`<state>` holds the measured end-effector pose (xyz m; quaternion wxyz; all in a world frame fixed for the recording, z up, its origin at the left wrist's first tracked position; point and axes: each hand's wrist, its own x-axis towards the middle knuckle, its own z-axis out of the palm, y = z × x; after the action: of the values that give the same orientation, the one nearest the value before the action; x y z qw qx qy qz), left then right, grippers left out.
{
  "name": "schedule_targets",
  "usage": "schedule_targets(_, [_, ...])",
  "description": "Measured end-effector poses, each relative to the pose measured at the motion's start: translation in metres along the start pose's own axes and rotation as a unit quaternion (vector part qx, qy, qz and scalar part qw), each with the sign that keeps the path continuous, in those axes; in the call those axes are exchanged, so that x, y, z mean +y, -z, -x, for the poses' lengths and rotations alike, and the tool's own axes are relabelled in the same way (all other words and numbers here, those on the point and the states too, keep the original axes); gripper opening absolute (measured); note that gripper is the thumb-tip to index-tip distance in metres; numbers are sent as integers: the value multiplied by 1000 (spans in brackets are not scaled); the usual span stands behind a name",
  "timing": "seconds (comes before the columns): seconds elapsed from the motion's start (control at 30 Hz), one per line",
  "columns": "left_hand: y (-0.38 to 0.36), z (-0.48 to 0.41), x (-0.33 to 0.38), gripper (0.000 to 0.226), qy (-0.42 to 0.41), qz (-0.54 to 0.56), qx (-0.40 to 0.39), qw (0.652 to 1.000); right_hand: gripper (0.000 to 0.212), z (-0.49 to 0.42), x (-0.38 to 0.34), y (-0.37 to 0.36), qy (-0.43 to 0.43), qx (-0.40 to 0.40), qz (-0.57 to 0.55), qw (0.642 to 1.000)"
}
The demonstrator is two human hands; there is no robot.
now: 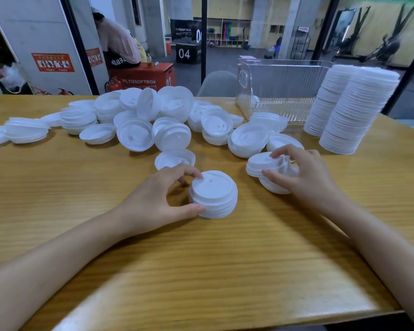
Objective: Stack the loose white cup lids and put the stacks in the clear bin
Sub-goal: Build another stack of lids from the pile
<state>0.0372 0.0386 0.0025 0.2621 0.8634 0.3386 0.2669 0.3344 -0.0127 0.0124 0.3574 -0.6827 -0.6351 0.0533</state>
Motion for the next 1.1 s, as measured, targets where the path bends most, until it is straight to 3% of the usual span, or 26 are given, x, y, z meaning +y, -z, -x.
schedule_targets(0.1, [-2, 4, 1, 54, -11, 2, -22, 1000, 34, 1, -1, -1, 10, 23, -26, 999])
schedule_targets(0.23, [-3, 4, -1, 76, -11, 29, -32, 999, 37, 4, -12, -1, 25, 56, -130, 990])
schedule_targets(0.33, [-4, 3, -3, 88, -1, 46, -33, 998, 40, 11, -27, -5, 79, -3, -223, 972])
schedule_targets(0.53, [-3, 2, -2, 96, 9, 60, -29, 998, 44, 23, -43, -19, 153, -123, -187, 963])
schedule_targets(1.1, [-3, 4, -3, 82, -13, 53, -33, 998, 46, 23, -36, -26, 184, -128, -131, 966])
